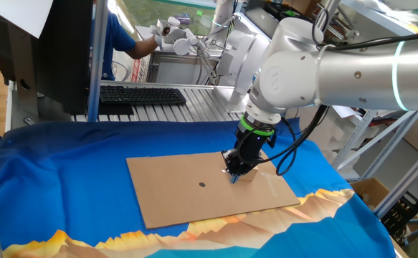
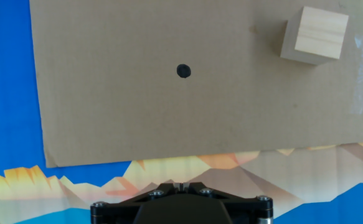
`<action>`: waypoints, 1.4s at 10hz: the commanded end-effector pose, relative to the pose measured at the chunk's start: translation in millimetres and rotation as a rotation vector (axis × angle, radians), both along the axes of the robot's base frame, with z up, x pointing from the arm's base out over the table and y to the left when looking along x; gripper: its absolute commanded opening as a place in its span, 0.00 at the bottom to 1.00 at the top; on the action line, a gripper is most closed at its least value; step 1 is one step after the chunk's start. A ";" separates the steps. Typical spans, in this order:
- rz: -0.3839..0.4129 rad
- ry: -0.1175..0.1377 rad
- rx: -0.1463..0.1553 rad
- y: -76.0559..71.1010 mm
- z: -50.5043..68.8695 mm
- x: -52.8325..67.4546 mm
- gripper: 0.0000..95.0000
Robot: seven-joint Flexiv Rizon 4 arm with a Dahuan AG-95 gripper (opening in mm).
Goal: Hold a small block with the gripper and sweep it from left to right on the table
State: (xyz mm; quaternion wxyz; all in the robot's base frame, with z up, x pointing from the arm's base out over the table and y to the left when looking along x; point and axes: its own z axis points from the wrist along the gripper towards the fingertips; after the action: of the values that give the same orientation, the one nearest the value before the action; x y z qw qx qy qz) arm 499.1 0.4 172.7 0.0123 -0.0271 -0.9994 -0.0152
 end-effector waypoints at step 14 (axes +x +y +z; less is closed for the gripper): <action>-0.003 -0.014 -0.001 -0.2 3.2 8.7 0.00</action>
State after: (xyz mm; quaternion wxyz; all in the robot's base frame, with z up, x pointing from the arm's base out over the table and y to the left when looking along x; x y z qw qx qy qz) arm 509.1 -0.5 177.7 0.0041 -0.0279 -0.9995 -0.0132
